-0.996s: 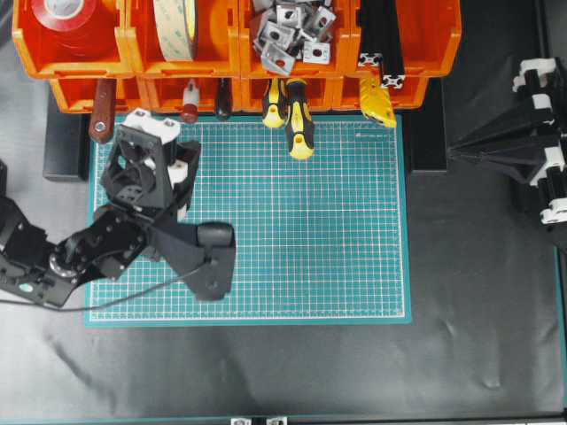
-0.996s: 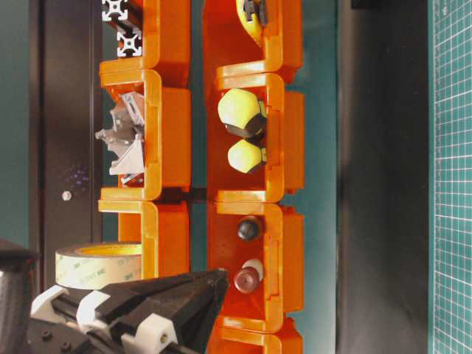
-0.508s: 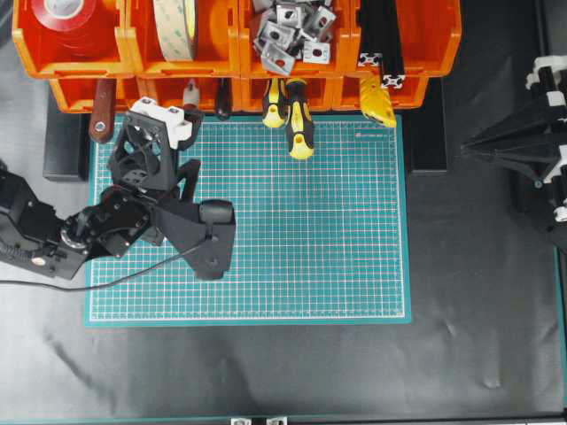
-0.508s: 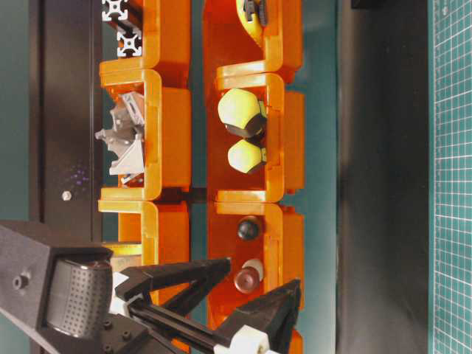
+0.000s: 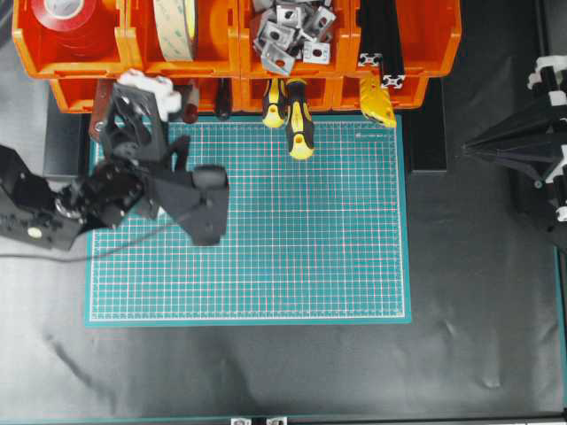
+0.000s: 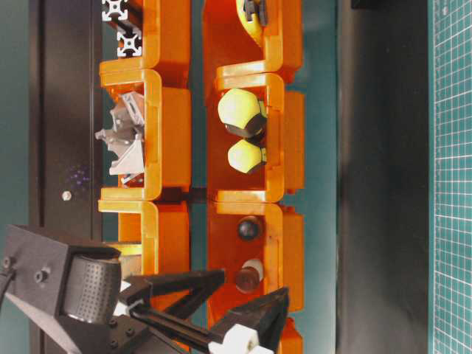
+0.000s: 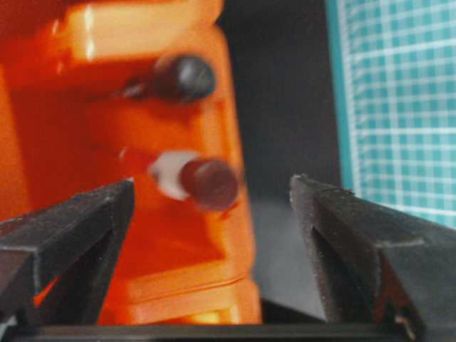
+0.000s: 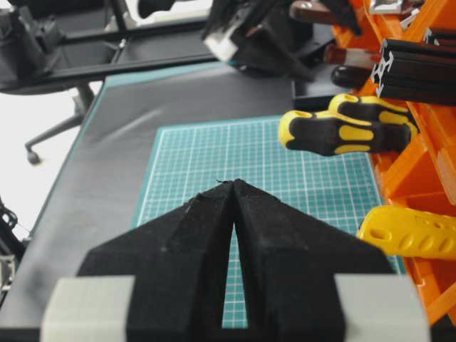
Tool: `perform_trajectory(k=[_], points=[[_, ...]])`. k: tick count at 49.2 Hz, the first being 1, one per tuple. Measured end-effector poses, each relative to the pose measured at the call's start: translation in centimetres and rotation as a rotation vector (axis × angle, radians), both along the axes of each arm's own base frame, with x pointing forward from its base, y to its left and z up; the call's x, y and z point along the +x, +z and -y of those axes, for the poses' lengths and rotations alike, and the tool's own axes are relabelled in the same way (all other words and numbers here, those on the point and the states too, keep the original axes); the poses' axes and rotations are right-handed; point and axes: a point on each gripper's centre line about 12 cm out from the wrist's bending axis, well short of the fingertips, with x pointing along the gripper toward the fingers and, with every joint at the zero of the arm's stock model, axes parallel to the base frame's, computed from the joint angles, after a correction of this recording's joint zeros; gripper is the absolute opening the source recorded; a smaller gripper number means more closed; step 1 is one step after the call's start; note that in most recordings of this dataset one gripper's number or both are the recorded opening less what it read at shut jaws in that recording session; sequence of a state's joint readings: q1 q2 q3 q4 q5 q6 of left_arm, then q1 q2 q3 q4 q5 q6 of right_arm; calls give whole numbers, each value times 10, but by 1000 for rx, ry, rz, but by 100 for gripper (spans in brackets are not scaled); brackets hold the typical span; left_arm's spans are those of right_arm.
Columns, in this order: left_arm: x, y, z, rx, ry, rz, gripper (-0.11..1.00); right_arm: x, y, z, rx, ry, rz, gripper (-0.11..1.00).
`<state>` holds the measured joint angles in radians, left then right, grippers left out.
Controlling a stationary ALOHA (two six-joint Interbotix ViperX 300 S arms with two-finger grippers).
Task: Pick red screwdriver from container rack with left arm.
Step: 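Close the left gripper on the red screwdriver handle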
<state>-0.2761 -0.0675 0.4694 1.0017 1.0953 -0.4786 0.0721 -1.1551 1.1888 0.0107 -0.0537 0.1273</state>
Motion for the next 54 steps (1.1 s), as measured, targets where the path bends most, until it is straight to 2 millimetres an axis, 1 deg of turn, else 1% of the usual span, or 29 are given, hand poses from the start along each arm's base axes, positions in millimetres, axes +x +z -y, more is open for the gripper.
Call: perform_trajectory(k=[7,21,30,36,45,54], points=[[-1,3,-1,-9,-7,14,87,0,0,0,0,0,0,0],[2,1,-1,-22,-26,26,86,0,0,0,0,0,0,0],[2,1,-2,-22,-23,23,83,0,0,0,0,0,0,0],[2,0,-3,-22,-19,24,75,0,0,0,0,0,0,0],[1,0,-4,-23,-14,23,58,0,0,0,2,0,0,0],[2,1,-4,-21,-17,24,34,0,0,0,2,0,3,0]])
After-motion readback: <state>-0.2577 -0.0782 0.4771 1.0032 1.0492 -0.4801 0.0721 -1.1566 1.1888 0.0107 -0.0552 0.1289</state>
